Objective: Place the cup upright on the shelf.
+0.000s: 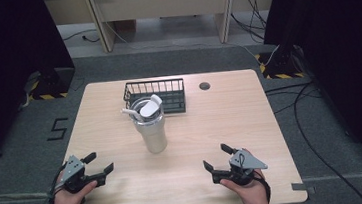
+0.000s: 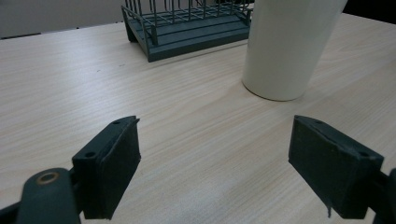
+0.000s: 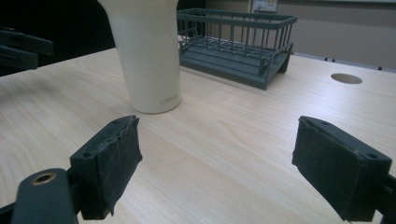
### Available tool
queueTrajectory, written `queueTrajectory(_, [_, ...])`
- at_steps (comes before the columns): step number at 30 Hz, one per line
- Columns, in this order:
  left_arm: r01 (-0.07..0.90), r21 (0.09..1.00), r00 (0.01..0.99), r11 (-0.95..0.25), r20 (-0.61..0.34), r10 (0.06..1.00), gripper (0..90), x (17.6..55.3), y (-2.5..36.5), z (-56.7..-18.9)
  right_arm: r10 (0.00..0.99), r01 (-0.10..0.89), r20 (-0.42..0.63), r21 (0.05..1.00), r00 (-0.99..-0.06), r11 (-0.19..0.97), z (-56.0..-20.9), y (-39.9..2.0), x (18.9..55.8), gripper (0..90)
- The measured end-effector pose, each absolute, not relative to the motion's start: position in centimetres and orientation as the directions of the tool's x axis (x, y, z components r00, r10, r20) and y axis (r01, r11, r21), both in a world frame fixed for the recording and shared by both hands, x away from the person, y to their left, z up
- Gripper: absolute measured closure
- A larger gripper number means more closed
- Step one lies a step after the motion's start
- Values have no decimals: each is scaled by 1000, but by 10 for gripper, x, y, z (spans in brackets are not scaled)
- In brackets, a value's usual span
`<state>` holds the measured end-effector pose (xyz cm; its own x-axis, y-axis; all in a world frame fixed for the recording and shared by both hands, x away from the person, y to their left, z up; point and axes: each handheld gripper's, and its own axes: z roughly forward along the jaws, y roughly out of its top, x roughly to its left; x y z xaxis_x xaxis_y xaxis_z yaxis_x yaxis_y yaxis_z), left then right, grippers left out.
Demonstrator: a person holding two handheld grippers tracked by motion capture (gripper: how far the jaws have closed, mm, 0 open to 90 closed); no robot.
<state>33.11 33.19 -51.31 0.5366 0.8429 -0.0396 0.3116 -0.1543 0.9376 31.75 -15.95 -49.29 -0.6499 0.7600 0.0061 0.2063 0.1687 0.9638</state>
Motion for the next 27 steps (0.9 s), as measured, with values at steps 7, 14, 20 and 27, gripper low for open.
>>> queueTrajectory(7, [307, 938, 541, -159, -34, 840, 158, 329, 332, -512, 728, 178, 0, 970, -686, 167, -487, -142, 324, 149])
queueTrajectory(14, [309, 937, 544, -164, -32, 839, 159, 330, 332, -513, 707, 171, -5, 969, -707, 177, -485, -123, 342, 149])
queueTrajectory(20, [309, 937, 544, -165, -32, 838, 159, 329, 331, -512, 693, 169, -2, 969, -721, 179, -485, -114, 352, 149])
queueTrajectory(27, [310, 936, 547, -167, -31, 837, 159, 330, 331, -513, 675, 156, -13, 969, -738, 189, -484, -102, 360, 149])
